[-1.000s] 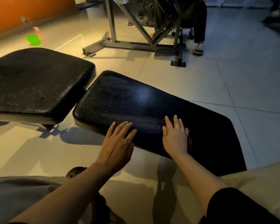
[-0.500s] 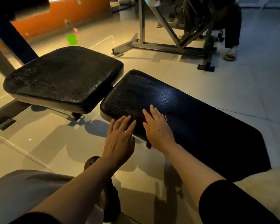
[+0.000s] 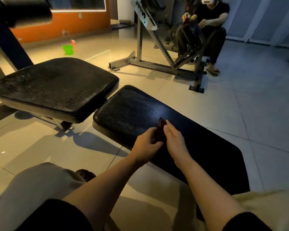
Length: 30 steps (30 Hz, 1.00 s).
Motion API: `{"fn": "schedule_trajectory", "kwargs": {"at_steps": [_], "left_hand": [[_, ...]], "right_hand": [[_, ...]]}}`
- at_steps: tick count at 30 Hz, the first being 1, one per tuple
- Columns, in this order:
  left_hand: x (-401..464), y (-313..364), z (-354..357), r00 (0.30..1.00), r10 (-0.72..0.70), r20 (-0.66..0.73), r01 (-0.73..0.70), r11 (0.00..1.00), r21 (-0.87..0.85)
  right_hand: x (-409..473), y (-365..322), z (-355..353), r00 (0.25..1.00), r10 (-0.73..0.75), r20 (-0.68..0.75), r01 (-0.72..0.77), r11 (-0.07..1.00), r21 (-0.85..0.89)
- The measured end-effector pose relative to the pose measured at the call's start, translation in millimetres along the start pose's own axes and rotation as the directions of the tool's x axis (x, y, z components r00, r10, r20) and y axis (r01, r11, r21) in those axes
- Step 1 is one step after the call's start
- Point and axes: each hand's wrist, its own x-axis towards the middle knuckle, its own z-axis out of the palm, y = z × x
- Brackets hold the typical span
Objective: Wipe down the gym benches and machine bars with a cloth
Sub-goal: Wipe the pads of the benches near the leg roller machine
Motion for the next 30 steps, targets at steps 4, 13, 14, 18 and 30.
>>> {"fn": "schedule_trajectory", "kwargs": {"at_steps": [4,13,14,18,30], "left_hand": [[3.2,2.1,-5.8,0.992,0.032,-0.125,-0.047,0.991,-0.123],[17.2,22.9,-10.4,0.989,0.103,-0.103,-0.13,0.944,-0.304],[19.1,21.9,-7.5,0.99,0.095,-0.108,-0.12,0.957,-0.264],[22.9,21.6,14.5,0.981,0.176,-0.081,-0.172,0.984,0.049],[8.7,-20.2,8.9,0.953,0.291,0.088,-0.248,0.576,0.779]], "right_hand": [[-1.1,-10.9,-10.7,0.992,-0.057,0.115,0.057,0.998,0.0],[-9.7,1.7,-44.3,0.999,-0.004,0.042,-0.002,0.99,0.139],[-10.5,3.1,-47.0,1.0,0.007,0.01,-0.009,0.988,0.156],[-11.1,9.4,-60.9,0.983,-0.065,-0.17,0.067,0.998,0.006],[-6.1,64.2,-36.7,0.98,-0.201,0.018,0.162,0.734,-0.659]]}}
